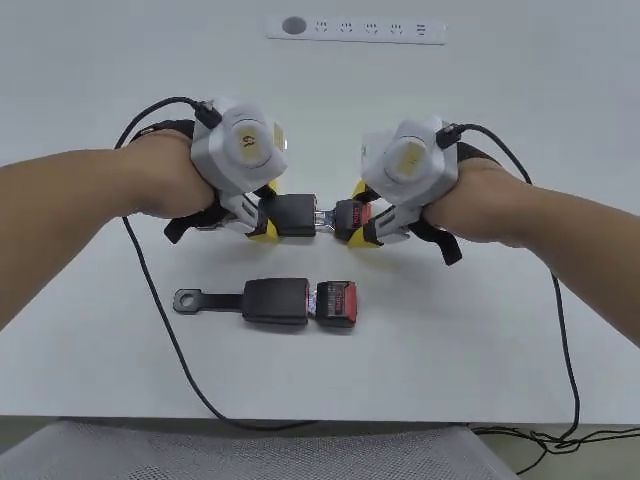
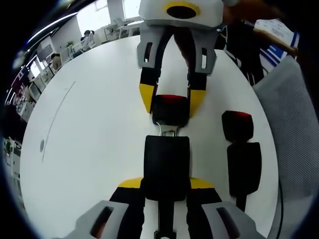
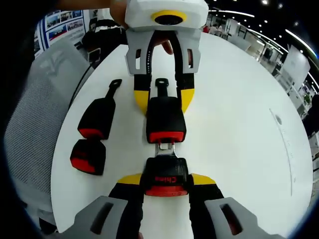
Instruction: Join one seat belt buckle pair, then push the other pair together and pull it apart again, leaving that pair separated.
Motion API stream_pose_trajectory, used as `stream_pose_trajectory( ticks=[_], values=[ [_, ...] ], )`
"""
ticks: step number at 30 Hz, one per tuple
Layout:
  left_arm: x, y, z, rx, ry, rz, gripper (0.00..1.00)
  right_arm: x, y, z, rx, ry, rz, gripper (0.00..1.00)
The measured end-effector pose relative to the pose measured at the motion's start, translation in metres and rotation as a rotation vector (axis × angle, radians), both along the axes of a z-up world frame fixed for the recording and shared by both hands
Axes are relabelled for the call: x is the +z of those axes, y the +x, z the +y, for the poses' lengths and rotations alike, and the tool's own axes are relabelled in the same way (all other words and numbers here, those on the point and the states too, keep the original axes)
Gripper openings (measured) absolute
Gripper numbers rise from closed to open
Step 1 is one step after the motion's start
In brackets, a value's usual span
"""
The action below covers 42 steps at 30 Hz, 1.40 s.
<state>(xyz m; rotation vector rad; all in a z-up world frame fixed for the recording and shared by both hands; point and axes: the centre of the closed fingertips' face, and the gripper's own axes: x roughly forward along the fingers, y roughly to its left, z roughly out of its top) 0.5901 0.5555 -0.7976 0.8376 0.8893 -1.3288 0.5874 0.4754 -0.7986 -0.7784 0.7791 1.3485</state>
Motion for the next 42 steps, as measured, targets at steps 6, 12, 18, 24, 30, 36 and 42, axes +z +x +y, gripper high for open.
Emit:
stream_pose_trajectory(
  ticks=[6,12,18,24,30,36,42],
  values=[
    [0.001,-0.001,-0.001,-0.012,0.001,0.001,0.31,0.005,0.001,0.003,0.006,-0.003,0.002,0.30],
    [0.001,-0.001,-0.001,-0.013,0.001,0.002,0.31,0.000,0.003,0.005,-0.003,-0.010,0.000,0.29],
    [0.001,-0.001,-0.002,-0.017,-0.001,0.002,0.30,0.001,0.001,0.014,-0.014,0.005,0.009,0.29],
    [0.000,0.000,-0.001,-0.018,-0.004,0.004,0.30,0.004,0.002,0.019,-0.020,0.005,0.013,0.29],
    [0.001,-0.001,-0.002,-0.016,-0.006,0.002,0.30,-0.001,0.002,0.018,-0.019,-0.001,0.006,0.29],
    [0.001,-0.002,-0.002,-0.018,-0.003,0.002,0.31,0.004,-0.001,0.019,-0.018,-0.008,0.005,0.30],
    [0.003,-0.003,-0.002,-0.015,0.004,0.003,0.31,0.006,0.000,0.018,-0.020,-0.010,0.003,0.30]
  ],
)
